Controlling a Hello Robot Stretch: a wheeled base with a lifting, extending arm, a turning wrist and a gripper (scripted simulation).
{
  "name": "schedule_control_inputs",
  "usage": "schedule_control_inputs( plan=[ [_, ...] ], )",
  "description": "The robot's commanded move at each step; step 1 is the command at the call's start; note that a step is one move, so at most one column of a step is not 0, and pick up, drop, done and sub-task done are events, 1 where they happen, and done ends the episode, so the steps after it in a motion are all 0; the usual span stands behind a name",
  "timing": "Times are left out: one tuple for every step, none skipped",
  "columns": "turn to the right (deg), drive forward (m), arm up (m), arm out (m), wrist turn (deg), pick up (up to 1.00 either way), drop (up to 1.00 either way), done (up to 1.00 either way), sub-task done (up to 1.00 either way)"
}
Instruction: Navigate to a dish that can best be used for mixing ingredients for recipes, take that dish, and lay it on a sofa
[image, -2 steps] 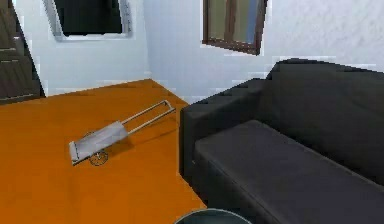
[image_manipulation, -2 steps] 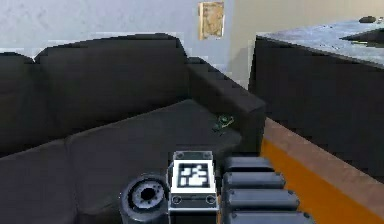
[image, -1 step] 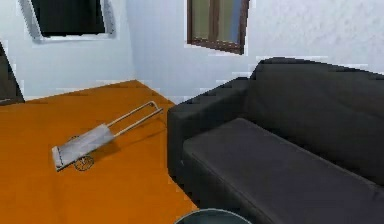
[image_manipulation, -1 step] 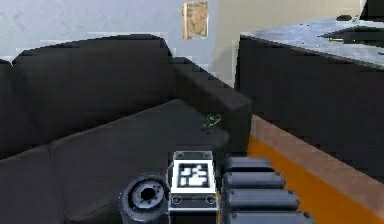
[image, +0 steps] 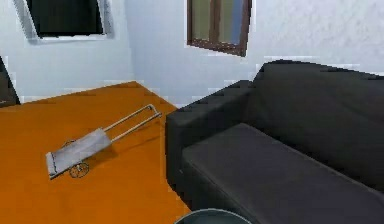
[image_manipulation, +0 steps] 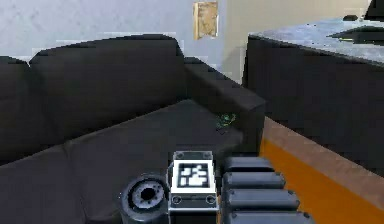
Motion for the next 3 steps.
schedule_control_inputs(
  plan=[
    [-45.0, 0.0, 0.0, 0.0, 0.0, 0.0, 0.0, 0.0, 0.0],
    [-45.0, 0.0, 0.0, 0.0, 0.0, 0.0, 0.0, 0.0, 0.0],
    [-45.0, 0.0, 0.0, 0.0, 0.0, 0.0, 0.0, 0.0, 0.0]
  ],
)
